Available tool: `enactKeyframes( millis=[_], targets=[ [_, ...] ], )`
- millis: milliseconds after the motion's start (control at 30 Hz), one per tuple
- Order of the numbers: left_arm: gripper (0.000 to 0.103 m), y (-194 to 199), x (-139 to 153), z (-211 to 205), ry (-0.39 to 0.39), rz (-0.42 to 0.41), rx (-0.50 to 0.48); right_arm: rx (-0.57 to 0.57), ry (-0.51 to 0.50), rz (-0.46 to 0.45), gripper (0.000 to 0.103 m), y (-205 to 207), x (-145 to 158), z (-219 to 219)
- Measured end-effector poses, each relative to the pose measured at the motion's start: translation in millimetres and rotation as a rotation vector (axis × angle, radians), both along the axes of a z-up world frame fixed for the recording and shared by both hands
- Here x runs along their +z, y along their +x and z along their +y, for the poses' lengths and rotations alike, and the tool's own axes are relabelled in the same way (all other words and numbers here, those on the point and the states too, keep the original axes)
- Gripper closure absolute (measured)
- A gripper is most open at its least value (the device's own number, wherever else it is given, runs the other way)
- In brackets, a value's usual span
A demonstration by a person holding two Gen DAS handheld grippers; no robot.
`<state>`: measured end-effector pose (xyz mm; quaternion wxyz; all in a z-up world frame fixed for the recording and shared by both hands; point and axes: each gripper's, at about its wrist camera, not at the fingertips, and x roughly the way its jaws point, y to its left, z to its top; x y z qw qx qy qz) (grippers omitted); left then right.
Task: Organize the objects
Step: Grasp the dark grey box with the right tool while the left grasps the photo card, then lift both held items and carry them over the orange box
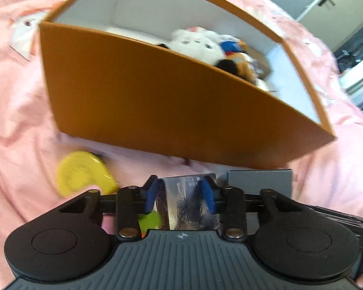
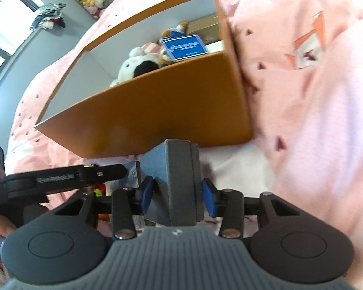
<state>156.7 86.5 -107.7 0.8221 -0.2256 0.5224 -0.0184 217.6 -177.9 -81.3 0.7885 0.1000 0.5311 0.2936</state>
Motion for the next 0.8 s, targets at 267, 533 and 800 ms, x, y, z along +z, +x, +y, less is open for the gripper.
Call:
enactKeyframes(
  millis=[267, 533, 800],
  targets=[
    [0.065, 0, -6, -27, -0.01, 0.04, -0.091, -0.08, -0.072, 0.01, 0.057, -1, -1, -44],
    [0.038, 0, -14, -46, 0.059, 0.097, -0.18, -0.091, -0.027, 0.086, 0.052, 11, -18, -50],
    [0.038, 5, -19, -54, 0.073, 0.096, -0.201, -0.092, -0.005, 0.124, 0.045, 14, -28, -52]
  ],
)
